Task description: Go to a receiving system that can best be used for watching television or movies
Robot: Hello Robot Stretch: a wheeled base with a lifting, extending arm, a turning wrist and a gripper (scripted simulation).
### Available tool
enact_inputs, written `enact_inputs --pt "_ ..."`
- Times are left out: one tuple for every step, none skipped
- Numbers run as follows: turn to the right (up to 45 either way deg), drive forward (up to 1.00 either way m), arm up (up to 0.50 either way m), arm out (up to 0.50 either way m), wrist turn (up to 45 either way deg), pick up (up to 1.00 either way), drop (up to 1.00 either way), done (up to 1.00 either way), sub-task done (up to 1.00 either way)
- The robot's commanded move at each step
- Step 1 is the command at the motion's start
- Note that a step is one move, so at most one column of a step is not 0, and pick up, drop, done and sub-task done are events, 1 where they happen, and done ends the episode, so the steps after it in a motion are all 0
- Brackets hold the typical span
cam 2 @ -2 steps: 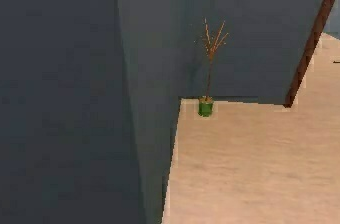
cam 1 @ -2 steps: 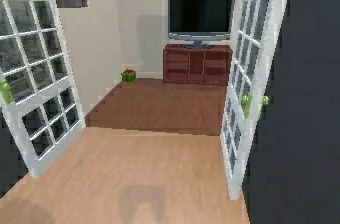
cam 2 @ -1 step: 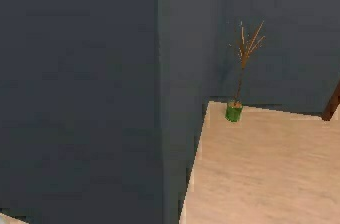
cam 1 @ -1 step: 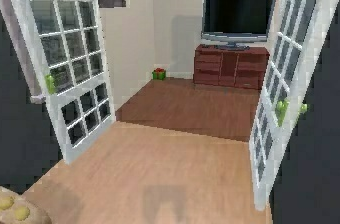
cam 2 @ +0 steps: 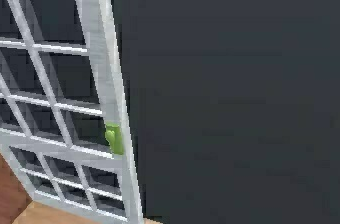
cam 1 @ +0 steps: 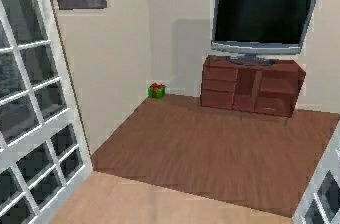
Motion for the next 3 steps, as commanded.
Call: enact_inputs --pt "18.0 0.00 0.00 0.00 0.0 0.00 0.00 0.00 0.00" --pt "0.0 1.00 0.00 0.00 0.0 0.00 0.00 0.00 0.00" --pt "3.0 0.00 0.00 0.00 0.0 0.00 0.00 0.00 0.00"
